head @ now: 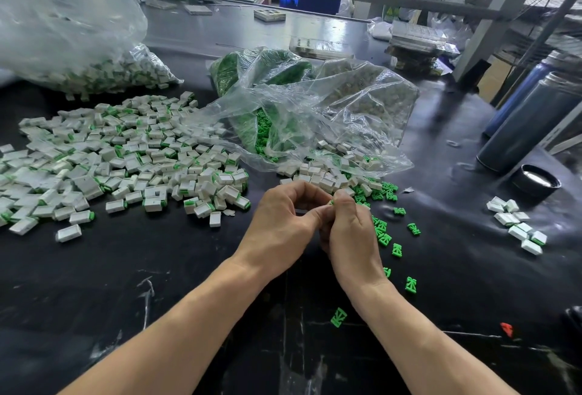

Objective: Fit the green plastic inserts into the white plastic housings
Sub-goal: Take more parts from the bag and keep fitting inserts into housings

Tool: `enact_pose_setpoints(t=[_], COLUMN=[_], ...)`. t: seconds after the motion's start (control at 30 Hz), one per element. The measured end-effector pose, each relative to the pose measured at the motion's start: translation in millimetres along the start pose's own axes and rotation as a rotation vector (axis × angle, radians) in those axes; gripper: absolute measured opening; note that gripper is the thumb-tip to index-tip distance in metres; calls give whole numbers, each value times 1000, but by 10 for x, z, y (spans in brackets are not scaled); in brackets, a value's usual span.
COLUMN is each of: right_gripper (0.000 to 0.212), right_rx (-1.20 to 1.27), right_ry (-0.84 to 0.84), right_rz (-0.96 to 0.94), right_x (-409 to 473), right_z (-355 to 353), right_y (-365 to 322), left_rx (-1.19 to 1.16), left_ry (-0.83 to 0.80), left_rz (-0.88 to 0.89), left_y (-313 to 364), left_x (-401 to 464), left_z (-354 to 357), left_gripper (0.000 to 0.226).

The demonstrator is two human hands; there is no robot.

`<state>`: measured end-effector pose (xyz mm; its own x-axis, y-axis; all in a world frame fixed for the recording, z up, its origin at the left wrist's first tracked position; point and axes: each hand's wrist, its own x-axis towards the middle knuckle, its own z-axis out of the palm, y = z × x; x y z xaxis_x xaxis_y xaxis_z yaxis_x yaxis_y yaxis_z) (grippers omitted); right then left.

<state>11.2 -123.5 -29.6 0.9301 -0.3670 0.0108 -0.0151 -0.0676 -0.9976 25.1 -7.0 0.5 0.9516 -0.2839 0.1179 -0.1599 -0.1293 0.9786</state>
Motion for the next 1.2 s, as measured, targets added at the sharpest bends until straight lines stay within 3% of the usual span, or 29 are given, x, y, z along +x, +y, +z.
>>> enact_pose_setpoints(t=[0.23, 0.3, 0.47, 0.57, 0.67, 0.83, 0.97, 1.07, 1.2], right_gripper=[68, 59, 23, 17, 14, 8, 12, 12, 16], right_rx=[-55, -105, -320, -358, -402, -602, -781, -892, -980], right_ry=[-36, -29, 37, 110, 188, 243, 241, 214, 136], right_rz=[-32, -57, -160, -185, -195, -164, -102, -57, -4], right_x=[-40, -43, 23, 63, 117, 215, 259, 279, 281], right_z=[-90, -93, -221, -333, -439, -615, -703, -759, -792], right_y=[-26, -38, -47, -70, -104, -140, -208, -248, -278], left_rx=[42, 124, 660, 1017, 1236, 1301, 1250, 1150, 1101], left_ry=[61, 96, 165, 239, 249, 251, 258, 194, 39], left_rz=[15, 19, 13, 25, -75, -150, -36, 73, 46], left_y=[19, 7, -22, 3, 15, -11, -98, -145, -181], left_x=[25, 50, 76, 127, 185, 219, 220, 243, 264], left_z=[-62, -124, -357, -474, -564, -606, -527, -396, -237], left_gripper=[10, 12, 9, 6, 11, 11, 19, 41, 72])
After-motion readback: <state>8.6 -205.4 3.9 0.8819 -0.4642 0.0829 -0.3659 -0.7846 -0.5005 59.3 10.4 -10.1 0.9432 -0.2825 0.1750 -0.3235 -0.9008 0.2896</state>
